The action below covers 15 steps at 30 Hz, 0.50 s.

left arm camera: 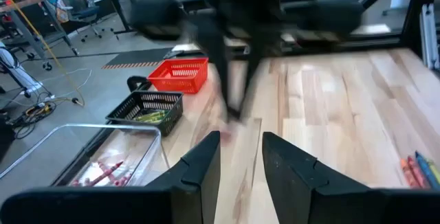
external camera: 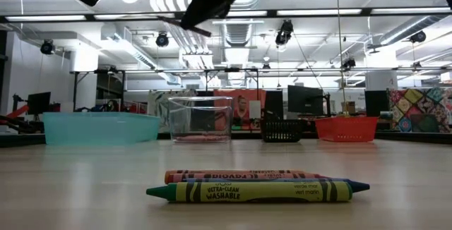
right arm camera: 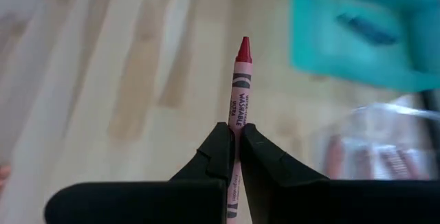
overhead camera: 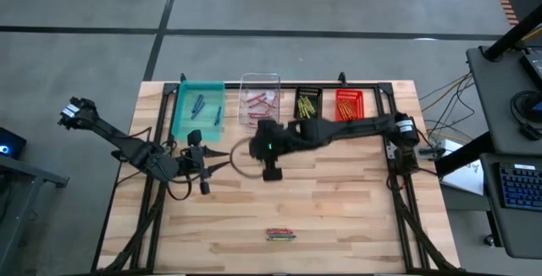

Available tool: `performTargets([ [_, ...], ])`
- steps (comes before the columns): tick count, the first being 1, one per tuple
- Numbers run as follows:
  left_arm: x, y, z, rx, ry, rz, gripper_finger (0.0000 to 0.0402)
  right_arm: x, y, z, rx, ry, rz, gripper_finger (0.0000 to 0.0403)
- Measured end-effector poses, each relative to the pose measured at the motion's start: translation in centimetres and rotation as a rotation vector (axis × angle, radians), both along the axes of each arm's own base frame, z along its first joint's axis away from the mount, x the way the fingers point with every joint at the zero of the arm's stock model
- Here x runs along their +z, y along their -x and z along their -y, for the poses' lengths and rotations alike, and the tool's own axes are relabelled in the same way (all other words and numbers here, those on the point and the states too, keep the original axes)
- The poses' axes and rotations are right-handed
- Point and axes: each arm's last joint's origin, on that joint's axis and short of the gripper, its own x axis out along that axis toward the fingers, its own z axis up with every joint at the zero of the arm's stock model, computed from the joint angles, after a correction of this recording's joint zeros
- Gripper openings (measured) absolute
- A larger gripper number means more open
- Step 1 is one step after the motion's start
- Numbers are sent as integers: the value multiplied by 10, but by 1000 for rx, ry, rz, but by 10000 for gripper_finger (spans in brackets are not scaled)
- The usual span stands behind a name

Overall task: Sort crayons
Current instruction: Put the red crayon into the transparent bin

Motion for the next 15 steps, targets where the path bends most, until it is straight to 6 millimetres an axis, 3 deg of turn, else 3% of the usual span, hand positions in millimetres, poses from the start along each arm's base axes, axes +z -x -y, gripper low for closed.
performTargets([
  [6, 3, 8, -5, 0, -1, -2, 91, 21, -5, 53, -64, 61, 105, 12],
  [15, 15, 22, -13, -5, 14, 55, 91, 17, -1, 135, -215, 90, 227, 12],
])
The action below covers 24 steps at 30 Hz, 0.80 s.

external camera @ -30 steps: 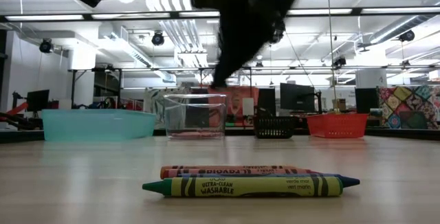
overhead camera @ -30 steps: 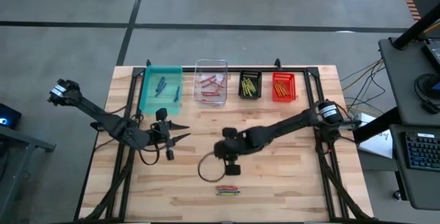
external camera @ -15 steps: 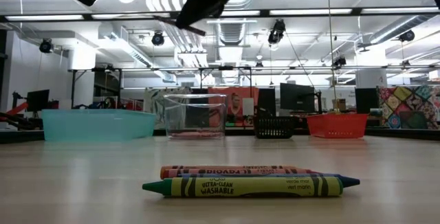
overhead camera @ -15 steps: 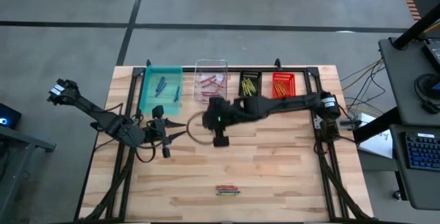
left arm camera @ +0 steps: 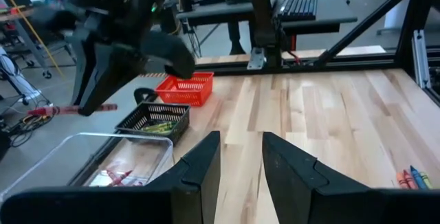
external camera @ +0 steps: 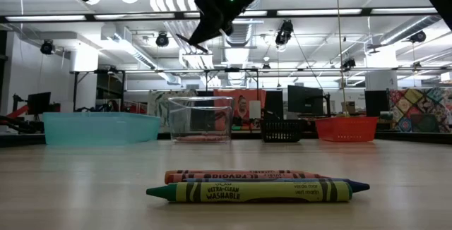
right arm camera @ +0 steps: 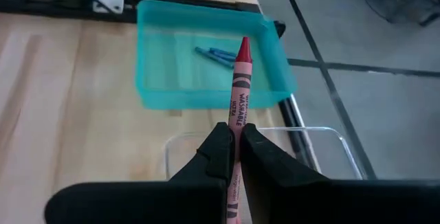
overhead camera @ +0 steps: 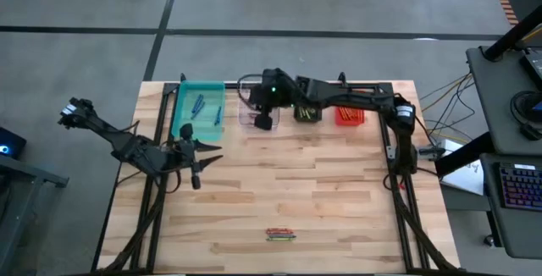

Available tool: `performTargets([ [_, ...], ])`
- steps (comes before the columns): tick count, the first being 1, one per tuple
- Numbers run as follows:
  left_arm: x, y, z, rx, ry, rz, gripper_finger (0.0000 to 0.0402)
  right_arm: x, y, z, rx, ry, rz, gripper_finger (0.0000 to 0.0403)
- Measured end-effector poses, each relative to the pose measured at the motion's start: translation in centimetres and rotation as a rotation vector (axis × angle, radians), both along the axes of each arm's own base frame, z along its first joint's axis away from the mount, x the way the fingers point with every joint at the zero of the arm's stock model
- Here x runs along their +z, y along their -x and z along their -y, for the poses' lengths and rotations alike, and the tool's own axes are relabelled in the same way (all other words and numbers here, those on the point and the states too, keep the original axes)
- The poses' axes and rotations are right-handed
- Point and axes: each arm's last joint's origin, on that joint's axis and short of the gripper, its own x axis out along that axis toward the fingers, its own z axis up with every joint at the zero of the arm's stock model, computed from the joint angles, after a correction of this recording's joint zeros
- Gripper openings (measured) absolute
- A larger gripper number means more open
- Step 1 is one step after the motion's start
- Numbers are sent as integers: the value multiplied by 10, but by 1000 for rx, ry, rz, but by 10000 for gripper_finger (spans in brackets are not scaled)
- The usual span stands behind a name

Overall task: Sort crayons
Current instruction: Put the red crayon into the transparent bin

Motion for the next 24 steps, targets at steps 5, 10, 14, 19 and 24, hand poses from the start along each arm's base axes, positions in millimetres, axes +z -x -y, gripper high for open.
performTargets([
  [5, 5, 6, -4, -6, -16, 25, 91, -17, -2, 27, -6, -36, -3, 12],
  [10, 9, 11, -8, 34, -28, 47, 91, -45, -10, 43, -1, -43, -78, 12],
  [14, 10, 13, -9, 39, -27, 54, 91, -55, -9, 56, -30, -61, -97, 12],
  [19, 10, 14, -9, 36, -41, 51, 91, -61, -1, 69, -82, -95, -127, 12],
  [24, 10, 14, -9, 37, -47, 49, 91, -70, 2, 73, -87, -128, -140, 12],
])
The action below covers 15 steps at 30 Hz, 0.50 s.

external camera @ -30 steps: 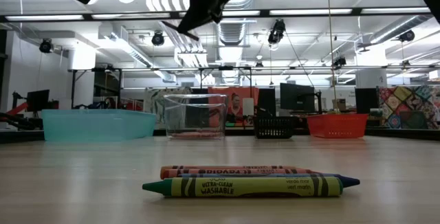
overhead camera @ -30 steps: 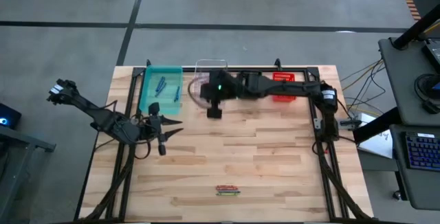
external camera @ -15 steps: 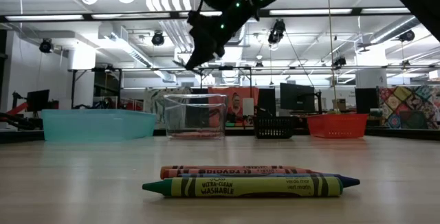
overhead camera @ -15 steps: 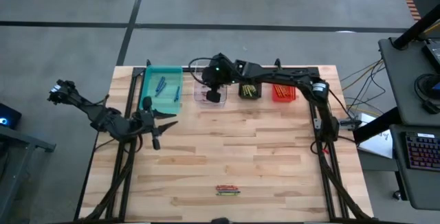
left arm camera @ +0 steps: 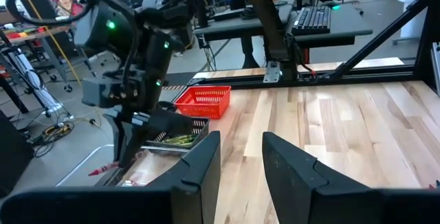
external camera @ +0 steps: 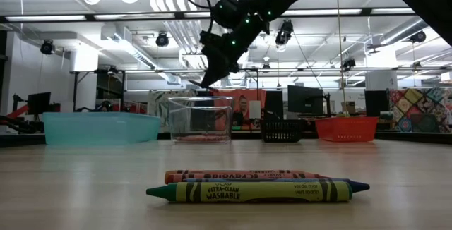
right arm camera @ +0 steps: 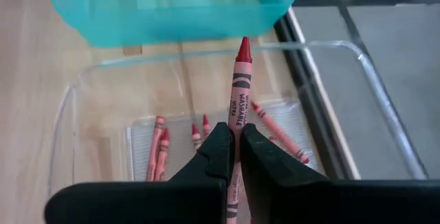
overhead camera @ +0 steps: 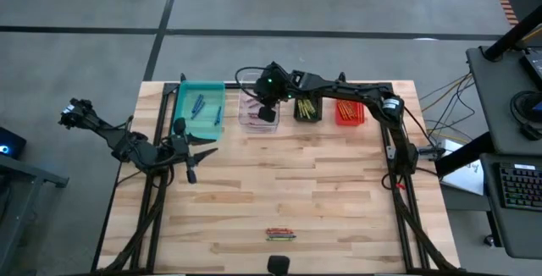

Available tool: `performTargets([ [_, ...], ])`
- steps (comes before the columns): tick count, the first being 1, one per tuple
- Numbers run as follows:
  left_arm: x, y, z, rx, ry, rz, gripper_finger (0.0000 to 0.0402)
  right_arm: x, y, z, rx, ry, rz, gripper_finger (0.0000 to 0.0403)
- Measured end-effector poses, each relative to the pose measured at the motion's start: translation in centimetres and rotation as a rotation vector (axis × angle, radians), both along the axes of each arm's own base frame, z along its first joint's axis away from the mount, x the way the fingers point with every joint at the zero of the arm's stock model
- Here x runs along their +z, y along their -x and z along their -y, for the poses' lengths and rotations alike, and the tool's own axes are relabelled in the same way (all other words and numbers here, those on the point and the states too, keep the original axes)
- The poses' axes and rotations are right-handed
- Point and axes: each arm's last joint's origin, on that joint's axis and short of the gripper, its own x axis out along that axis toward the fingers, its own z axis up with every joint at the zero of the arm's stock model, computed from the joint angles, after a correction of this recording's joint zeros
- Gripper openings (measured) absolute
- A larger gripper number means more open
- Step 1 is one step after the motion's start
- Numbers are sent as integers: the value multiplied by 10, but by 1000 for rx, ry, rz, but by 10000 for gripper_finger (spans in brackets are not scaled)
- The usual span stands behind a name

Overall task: Sort crayons
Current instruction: Put the red crayon into the transparent bin

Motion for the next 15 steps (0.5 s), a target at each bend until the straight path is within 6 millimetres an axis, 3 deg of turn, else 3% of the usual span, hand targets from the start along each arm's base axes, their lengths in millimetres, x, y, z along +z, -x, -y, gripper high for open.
performTargets([
  [15, 0, 0, 0, 1, 2, 0, 91, -32, 7, -3, -4, -39, -56, 13],
])
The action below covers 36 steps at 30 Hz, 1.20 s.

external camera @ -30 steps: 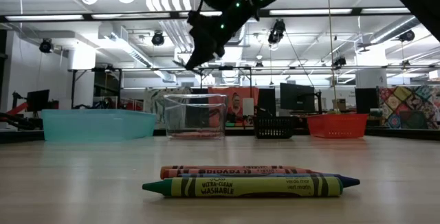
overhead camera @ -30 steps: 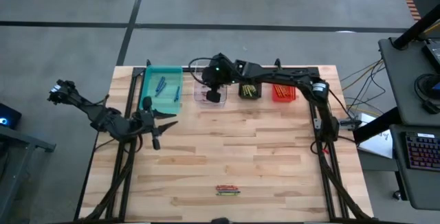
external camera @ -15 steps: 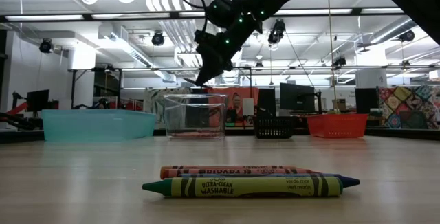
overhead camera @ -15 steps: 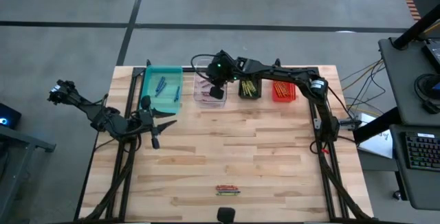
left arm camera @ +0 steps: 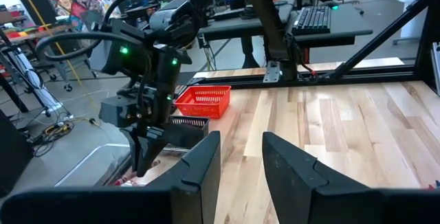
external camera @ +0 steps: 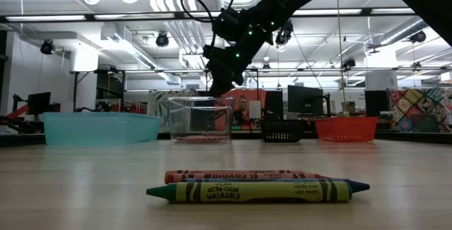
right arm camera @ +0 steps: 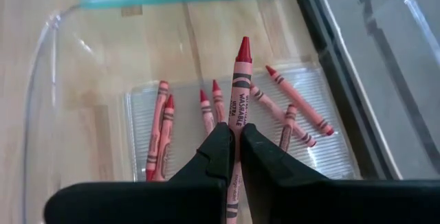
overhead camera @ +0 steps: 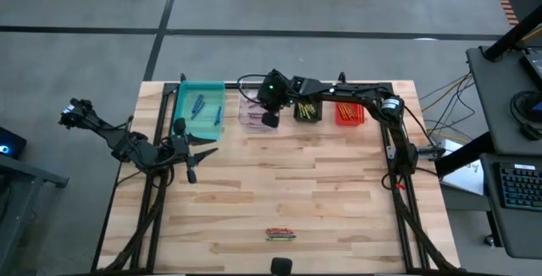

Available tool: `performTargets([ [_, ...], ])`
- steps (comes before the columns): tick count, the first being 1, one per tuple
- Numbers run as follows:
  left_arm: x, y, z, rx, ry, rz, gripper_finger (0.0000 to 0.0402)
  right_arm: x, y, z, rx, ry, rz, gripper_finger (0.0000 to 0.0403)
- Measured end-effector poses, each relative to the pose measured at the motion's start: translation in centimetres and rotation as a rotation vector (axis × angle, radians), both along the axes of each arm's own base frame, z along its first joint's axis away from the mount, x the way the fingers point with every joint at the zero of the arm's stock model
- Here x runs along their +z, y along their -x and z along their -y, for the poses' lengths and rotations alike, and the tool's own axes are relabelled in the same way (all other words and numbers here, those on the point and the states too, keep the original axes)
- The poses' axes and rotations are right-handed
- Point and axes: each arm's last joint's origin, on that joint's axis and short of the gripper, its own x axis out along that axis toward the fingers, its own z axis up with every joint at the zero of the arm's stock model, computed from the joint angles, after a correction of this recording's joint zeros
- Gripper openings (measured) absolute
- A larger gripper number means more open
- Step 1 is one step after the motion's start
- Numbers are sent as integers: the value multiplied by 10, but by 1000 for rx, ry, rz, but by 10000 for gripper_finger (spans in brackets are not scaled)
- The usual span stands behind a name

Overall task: Sort crayons
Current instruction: Put the red crayon into the transparent bin, then put the orange crayon into the orange bin

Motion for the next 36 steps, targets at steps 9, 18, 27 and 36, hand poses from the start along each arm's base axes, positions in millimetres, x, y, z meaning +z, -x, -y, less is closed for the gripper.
performTargets([
  [9, -1, -1, 0, 0, -2, -4, 91, -1, 0, -1, 0, -10, 0, 47],
  [18, -2, -3, 2, 1, -3, -12, 91, -1, 0, 0, -13, -22, 7, 79],
  [27, -8, -10, 6, 10, 32, -30, 91, 22, 3, -8, 8, -15, 74, 63],
  [36, -16, -21, 12, 17, 50, -63, 91, 86, 17, -49, 71, 2, 204, 47],
])
